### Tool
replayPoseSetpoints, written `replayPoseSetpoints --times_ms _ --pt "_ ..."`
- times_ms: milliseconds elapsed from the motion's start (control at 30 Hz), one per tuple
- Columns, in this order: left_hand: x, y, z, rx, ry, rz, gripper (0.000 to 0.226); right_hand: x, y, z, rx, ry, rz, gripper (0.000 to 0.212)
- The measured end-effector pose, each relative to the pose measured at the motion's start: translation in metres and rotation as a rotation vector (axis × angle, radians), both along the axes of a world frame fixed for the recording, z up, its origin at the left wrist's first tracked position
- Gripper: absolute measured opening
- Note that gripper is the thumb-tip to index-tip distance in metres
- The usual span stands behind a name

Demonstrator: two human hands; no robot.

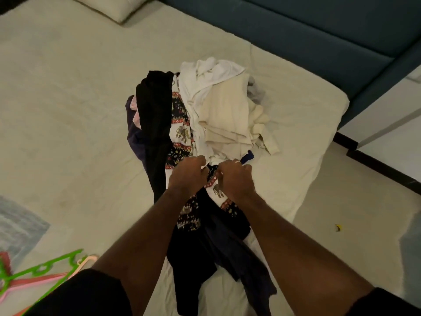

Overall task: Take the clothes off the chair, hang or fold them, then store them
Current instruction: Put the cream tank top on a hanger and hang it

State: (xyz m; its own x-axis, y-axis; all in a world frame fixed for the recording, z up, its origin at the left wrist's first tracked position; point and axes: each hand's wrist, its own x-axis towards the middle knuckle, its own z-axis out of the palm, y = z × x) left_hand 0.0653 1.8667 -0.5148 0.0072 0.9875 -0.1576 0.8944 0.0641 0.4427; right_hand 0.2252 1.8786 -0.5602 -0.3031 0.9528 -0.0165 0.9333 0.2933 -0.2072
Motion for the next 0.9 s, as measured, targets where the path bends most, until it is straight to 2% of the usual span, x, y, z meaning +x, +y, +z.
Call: replayPoseSetpoints --times_ms 167,400,467,567,600,667,700,733,767,800,833,900 --pt "0.0 0.047 0.011 0.027 -0.104 0.076 0.028 0.006 0.065 0.013 -0.218 -0.121 -0.006 0.029" --pt "0.003 0.064 -0.005 0.036 -0.241 0.085 0.025 -0.003 0.128 0.006 -0.418 -0.281 -0.032 0.047" --pt "0.002 0.064 -0.012 0.009 -0.295 0.12 0.025 0.0 0.135 -0.002 -0.424 -0.09 -0.15 0.042" --pt "0.005 0.063 -0.015 -0.042 -0.378 0.199 0.027 0.004 0.136 0.004 -0.319 0.518 -0.381 0.024" --pt "0.009 0.061 -0.013 -0.069 -0.453 0.275 0.031 0.003 0.128 0.016 -0.319 0.705 -0.407 0.019" --pt "0.015 0.058 -0.005 -0.17 -0.794 0.473 0.049 0.001 0.096 0.043 -0.447 0.939 -0.305 0.017" --pt "0.018 0.055 0.002 -0.251 -1.011 0.576 0.063 0.002 0.072 0.056 -0.543 0.955 -0.191 0.019" --pt "0.021 0.053 0.008 -0.311 -1.153 0.661 0.08 0.005 0.046 0.067 -0.637 0.921 -0.072 0.025" --pt "0.021 0.051 0.007 -0.35 -1.217 0.712 0.086 0.009 0.023 0.072 -0.721 0.875 0.022 0.03" --pt "0.025 0.044 0.013 -0.361 -1.217 0.754 0.077 0.017 0.002 0.079 -0.817 0.831 0.059 0.032" --pt "0.031 0.035 0.018 -0.362 -1.219 0.776 0.059 0.027 -0.013 0.087 -0.914 0.8 0.042 0.028" --pt "0.044 0.014 0.025 -0.319 -1.139 0.703 0.04 0.044 -0.03 0.099 -1.022 0.813 -0.048 0.023"
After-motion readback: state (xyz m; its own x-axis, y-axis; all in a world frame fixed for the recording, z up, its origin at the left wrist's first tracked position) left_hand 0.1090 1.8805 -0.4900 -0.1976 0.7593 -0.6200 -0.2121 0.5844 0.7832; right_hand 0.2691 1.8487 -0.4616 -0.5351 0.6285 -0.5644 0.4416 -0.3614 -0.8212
